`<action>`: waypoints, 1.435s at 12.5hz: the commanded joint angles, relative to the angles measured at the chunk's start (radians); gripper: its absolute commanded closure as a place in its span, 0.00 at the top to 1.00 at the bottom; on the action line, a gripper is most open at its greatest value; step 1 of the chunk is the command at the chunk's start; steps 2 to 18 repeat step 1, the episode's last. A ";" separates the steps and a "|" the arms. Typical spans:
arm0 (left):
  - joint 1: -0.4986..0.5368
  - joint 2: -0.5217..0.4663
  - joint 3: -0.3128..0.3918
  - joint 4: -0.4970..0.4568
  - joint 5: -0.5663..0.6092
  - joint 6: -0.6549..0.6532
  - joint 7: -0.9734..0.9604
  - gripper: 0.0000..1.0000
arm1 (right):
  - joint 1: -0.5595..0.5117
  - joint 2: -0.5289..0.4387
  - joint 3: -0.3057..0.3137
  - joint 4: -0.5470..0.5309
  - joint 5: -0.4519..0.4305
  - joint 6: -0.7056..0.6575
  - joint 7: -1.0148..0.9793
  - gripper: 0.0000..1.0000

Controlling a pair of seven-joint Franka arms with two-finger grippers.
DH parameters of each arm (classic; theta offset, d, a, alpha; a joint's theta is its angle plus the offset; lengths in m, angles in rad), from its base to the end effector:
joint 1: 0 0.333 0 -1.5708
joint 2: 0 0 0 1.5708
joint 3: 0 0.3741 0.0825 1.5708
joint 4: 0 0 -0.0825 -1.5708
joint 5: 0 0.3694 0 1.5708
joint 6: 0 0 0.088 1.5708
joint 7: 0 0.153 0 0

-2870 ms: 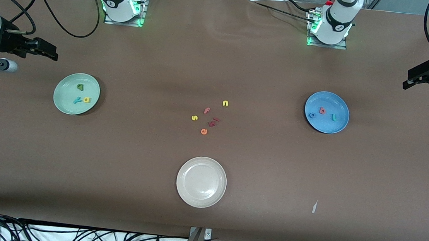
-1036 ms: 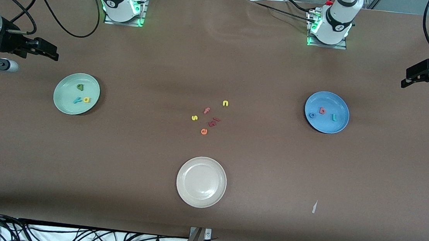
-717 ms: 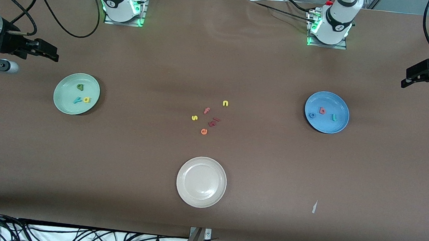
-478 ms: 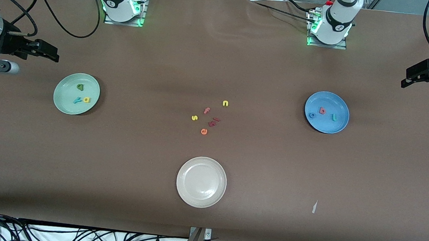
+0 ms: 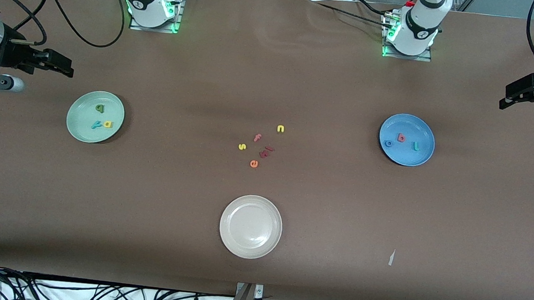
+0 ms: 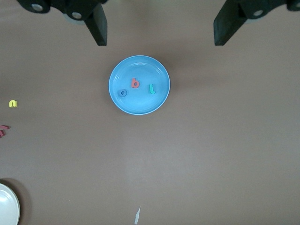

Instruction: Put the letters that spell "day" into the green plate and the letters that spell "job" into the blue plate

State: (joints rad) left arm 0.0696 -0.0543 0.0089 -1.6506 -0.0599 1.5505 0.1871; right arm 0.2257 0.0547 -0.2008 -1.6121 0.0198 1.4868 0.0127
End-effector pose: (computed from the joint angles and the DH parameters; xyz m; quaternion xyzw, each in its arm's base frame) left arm 0.5135 0.0312 0.6275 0.9978 -0.0542 -0.0187 0.0329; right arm 0.5370 0.0194 0.5830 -0.9960 -0.0057 0.0894 0.0028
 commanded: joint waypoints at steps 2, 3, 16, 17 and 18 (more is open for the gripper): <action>0.003 -0.005 0.002 0.012 -0.006 -0.020 0.018 1.00 | 0.003 -0.006 0.000 0.003 -0.008 0.001 -0.010 1.00; 0.003 -0.005 0.002 0.012 -0.006 -0.020 0.018 1.00 | 0.003 -0.006 0.000 0.003 -0.008 0.001 -0.010 1.00; 0.003 -0.005 0.002 0.012 -0.006 -0.020 0.018 1.00 | 0.003 -0.006 0.000 0.003 -0.008 0.001 -0.010 1.00; 0.003 -0.005 0.002 0.012 -0.006 -0.020 0.018 1.00 | 0.003 -0.006 0.000 0.003 -0.008 0.001 -0.010 1.00; 0.003 -0.005 0.002 0.012 -0.006 -0.020 0.018 1.00 | 0.003 -0.006 0.000 0.003 -0.008 0.001 -0.010 1.00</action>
